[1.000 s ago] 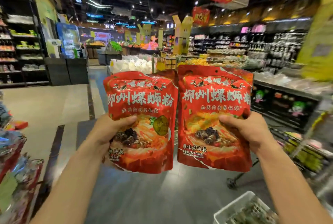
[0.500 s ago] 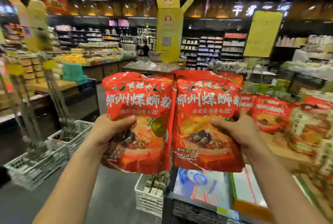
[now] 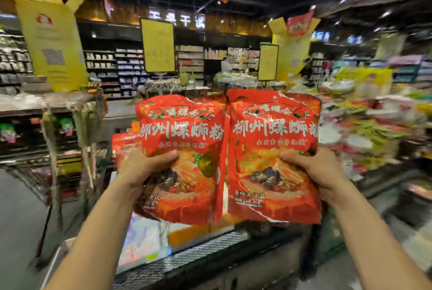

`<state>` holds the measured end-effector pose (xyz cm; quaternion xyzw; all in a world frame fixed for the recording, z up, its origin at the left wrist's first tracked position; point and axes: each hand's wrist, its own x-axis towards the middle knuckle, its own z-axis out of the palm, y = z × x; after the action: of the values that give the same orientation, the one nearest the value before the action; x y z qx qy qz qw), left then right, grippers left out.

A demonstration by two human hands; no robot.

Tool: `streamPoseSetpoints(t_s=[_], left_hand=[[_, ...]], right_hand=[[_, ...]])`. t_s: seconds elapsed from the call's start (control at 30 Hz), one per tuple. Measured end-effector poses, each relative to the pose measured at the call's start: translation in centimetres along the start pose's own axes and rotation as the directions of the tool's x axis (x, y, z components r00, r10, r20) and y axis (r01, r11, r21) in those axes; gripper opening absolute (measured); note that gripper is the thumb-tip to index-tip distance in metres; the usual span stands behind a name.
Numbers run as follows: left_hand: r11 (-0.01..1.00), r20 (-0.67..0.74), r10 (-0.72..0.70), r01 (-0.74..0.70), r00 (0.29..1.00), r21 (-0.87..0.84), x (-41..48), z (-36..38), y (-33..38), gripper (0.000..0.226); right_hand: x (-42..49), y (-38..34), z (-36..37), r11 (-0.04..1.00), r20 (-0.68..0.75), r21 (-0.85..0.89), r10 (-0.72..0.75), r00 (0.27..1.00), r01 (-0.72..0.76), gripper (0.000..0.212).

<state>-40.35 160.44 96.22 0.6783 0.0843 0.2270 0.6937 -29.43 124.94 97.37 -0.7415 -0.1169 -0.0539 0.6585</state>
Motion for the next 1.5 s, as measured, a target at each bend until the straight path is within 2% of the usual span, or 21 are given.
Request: streamPoseSetpoints(t_s=[0.1, 0.23, 0.37, 0.47, 0.53, 0.57, 0.67, 0.7, 0.8, 0.9, 1.07, 1.2, 1.37, 1.5], left_hand=[[0.999, 0.12, -0.001, 0.006, 0.993, -0.046, -1.0, 9.6, -0.6, 0.105], [0.996, 0.215, -0.012, 0.031, 0.977, -0.088, -3.0, 21.8, -2.0, 0.108], [0.991, 0.302, -0.029, 0.066, 0.953, -0.115, -4.7, 32.5, -2.8, 0.098], [0.994, 0.398, -0.019, 0.061, 0.917, -0.094, -6.1, 40.4, -2.9, 0.092], [0.992, 0.46, -0.031, 0.082, 0.887, -0.091, -6.6, 45.2, -2.8, 0.066], [0.992, 0.482, -0.03, 0.086, 0.876, -0.093, -6.6, 47.4, -2.9, 0.06], [0.992, 0.542, -0.032, 0.093, 0.84, -0.087, -6.3, 54.1, -3.9, 0.085], [0.99, 0.562, -0.048, 0.113, 0.825, -0.081, -6.3, 56.3, -4.2, 0.087], [0.982, 0.626, -0.09, 0.173, 0.774, -0.072, -5.7, 62.9, -5.3, 0.069], [0.98, 0.675, -0.096, 0.189, 0.732, -0.066, -4.3, 69.6, -6.9, 0.076], [0.968, 0.734, -0.109, 0.24, 0.671, -0.075, 0.0, 81.8, -9.3, 0.058], [0.962, 0.785, -0.083, 0.256, 0.614, -0.098, 4.6, 91.3, -10.7, 0.048], [0.97, 0.83, -0.071, 0.233, 0.554, -0.073, 9.5, 101.2, -12.4, 0.102], [0.969, 0.856, -0.088, 0.243, 0.509, -0.045, 11.8, 108.5, -14.0, 0.099]], right_hand=[[-1.3, 1.3, -9.7, 1.0, -0.082, 0.004, 0.021, 0.996, -0.021, 0.077], [-3.5, 2.3, -21.6, 1.0, -0.196, 0.006, 0.031, 0.98, -0.03, 0.058], [-5.5, 3.3, -31.6, 0.997, -0.277, 0.009, 0.078, 0.958, -0.078, 0.069], [-6.9, 4.0, -38.5, 0.996, -0.374, 0.014, 0.085, 0.923, -0.086, 0.058], [-7.8, 4.4, -42.4, 0.997, -0.429, 0.032, 0.08, 0.9, -0.073, 0.045], [-8.2, 4.7, -44.2, 0.996, -0.454, 0.035, 0.086, 0.887, -0.078, 0.043], [-9.0, 6.0, -49.2, 0.992, -0.542, 0.052, 0.125, 0.831, -0.115, 0.047], [-9.2, 6.5, -50.7, 0.99, -0.571, 0.058, 0.139, 0.809, -0.129, 0.049], [-8.9, 8.0, -54.9, 0.984, -0.633, 0.057, 0.167, 0.756, -0.17, 0.046], [-7.4, 9.6, -59.1, 0.98, -0.687, 0.054, 0.176, 0.705, -0.192, 0.043], [-2.7, 12.1, -66.2, 0.969, -0.765, 0.056, 0.197, 0.613, -0.242, 0.061], [2.8, 13.4, -72.1, 0.965, -0.814, 0.049, 0.187, 0.55, -0.257, 0.058], [8.6, 15.0, -78.4, 0.962, -0.847, 0.05, 0.183, 0.499, -0.267, 0.041], [12.2, 17.2, -83.7, 0.952, -0.87, 0.044, 0.185, 0.456, -0.302, 0.043]])
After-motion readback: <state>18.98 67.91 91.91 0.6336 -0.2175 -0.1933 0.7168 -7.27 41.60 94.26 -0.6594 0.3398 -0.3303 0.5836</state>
